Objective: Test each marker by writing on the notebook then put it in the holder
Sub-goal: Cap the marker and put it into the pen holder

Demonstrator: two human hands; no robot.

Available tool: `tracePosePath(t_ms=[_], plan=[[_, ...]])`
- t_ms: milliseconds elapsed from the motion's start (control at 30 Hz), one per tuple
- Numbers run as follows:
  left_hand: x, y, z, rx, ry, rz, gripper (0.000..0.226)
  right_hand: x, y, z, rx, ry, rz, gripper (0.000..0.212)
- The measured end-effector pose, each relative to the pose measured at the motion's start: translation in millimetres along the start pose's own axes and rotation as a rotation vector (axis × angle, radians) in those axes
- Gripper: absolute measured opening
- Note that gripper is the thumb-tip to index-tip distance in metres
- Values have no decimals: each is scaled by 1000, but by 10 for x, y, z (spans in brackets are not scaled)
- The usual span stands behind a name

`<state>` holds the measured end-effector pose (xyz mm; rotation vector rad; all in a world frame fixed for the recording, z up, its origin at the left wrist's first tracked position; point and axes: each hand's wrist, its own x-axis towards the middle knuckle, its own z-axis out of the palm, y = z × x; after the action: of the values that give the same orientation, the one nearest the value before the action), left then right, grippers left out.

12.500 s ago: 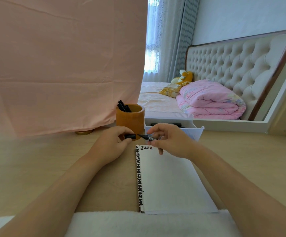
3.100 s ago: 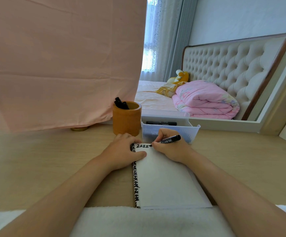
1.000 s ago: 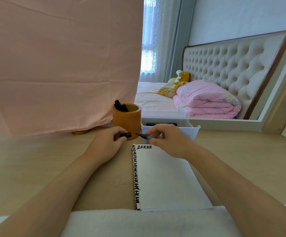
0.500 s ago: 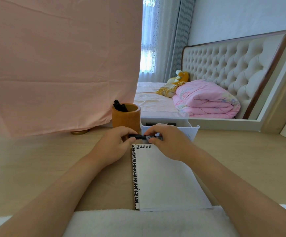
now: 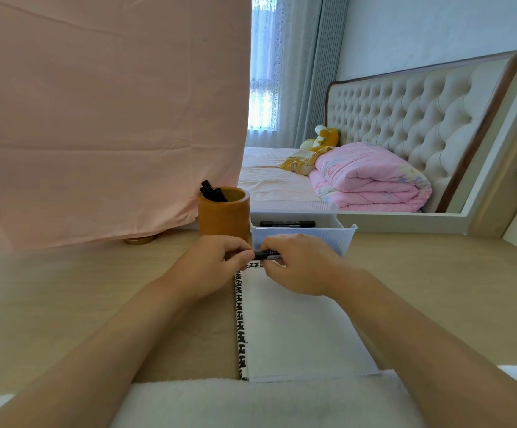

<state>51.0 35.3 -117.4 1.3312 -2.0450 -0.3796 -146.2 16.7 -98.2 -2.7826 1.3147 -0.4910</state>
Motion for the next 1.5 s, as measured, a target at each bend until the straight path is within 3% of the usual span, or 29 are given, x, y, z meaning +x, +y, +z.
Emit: tracePosePath(t_ms=[133, 333, 533, 667, 900, 1100, 1267, 1500], plan=[[12, -5, -56, 37, -25, 19, 14, 18, 76, 13, 93, 91, -13, 11], [45, 12, -135, 45, 74, 160, 17, 34, 84, 9, 105, 191, -100, 21], [51, -16, -156, 132, 81, 262, 20, 38, 20, -11, 198, 27, -5, 20], [65, -90, -114, 178, 88, 224, 21, 40, -16, 28, 240, 1, 39, 17], [4, -372, -59, 96, 121, -2, 29, 68, -5, 28, 222, -11, 136, 20], [10, -619, 3, 183, 99, -53, 23, 314, -109, -211, 429, 225, 222, 15], [7, -664, 54, 243, 30, -77, 28, 855, -215, -517, 444, 440, 191, 20], [-5, -649, 56, 253, 26, -91, 34, 1423, -226, -471, 369, 438, 155, 12]])
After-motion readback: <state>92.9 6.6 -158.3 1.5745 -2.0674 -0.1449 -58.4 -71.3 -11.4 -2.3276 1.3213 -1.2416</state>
